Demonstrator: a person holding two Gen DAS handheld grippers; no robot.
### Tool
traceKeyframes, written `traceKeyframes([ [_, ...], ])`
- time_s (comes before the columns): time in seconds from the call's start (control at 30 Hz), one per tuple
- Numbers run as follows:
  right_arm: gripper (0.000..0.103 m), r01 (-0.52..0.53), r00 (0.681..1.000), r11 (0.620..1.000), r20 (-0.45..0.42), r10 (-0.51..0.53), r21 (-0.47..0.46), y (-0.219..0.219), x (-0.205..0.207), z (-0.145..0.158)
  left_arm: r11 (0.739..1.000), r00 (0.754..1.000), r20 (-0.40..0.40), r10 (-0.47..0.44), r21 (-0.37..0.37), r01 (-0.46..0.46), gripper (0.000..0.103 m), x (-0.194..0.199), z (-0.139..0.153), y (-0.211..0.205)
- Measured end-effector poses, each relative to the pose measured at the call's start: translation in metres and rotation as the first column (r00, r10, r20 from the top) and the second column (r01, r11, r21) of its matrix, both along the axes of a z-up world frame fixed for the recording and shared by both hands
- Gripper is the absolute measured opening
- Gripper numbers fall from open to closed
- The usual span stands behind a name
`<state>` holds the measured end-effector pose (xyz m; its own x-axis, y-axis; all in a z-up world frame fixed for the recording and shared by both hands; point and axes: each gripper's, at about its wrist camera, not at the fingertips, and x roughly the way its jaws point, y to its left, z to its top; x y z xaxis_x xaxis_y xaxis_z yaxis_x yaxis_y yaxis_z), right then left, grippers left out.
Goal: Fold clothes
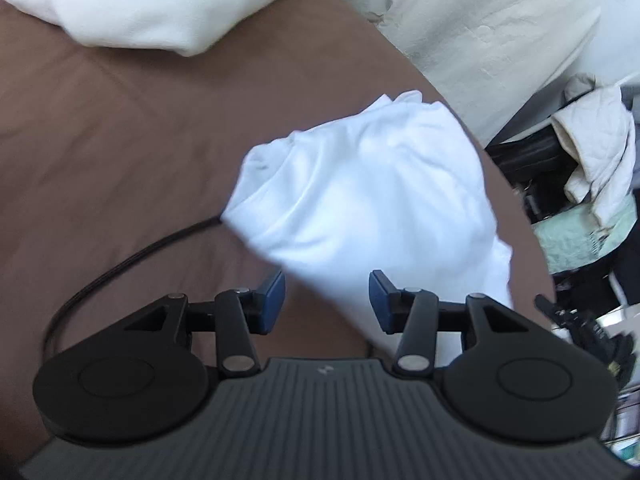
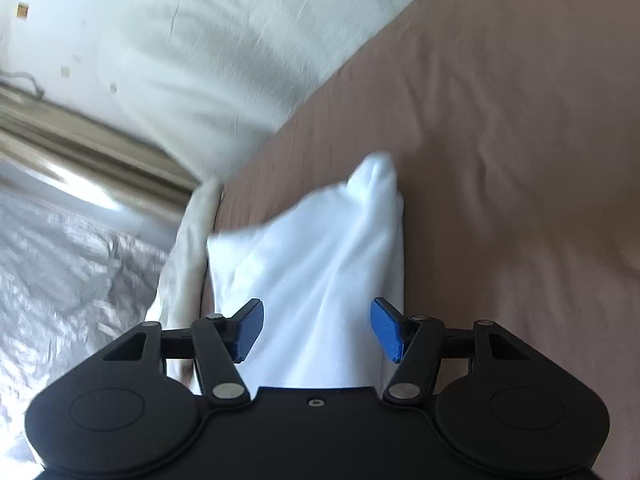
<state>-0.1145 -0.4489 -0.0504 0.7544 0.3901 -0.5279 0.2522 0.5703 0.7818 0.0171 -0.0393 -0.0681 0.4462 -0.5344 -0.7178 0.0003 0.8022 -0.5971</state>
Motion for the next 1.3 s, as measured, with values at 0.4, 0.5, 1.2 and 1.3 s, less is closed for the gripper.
traceKeyframes([
  [0.4,0.083,-0.242,0.938,0.965,-0.231,0.259,0.100,0.043,0.005,-0.050,0.993,0.992,0.107,0.063,-0.105,-0.052,0.052,-0.010,-0.036,-0.014],
  [0.5,0.086,-0.178,0.958,0.961,-0.184,0.218,0.212,0.029,0.007,-0.059,0.973,0.992,0.079,0.099,-0.218,-0.080,0.063,-0.002,-0.047,-0.012],
  [1.2,0.056,-0.710,0.698,0.704,-0.100,0.709,0.033,0.188,0.025,-0.007,0.946,0.948,0.240,-0.207,0.298,0.131,0.023,0.118,0.015,-0.029],
  [1.3,0.056,-0.800,0.596,0.599,-0.144,0.790,-0.025,0.191,0.020,0.002,0.986,0.971,0.222,-0.094,0.158,0.059,0.028,0.097,-0.018,0.011],
])
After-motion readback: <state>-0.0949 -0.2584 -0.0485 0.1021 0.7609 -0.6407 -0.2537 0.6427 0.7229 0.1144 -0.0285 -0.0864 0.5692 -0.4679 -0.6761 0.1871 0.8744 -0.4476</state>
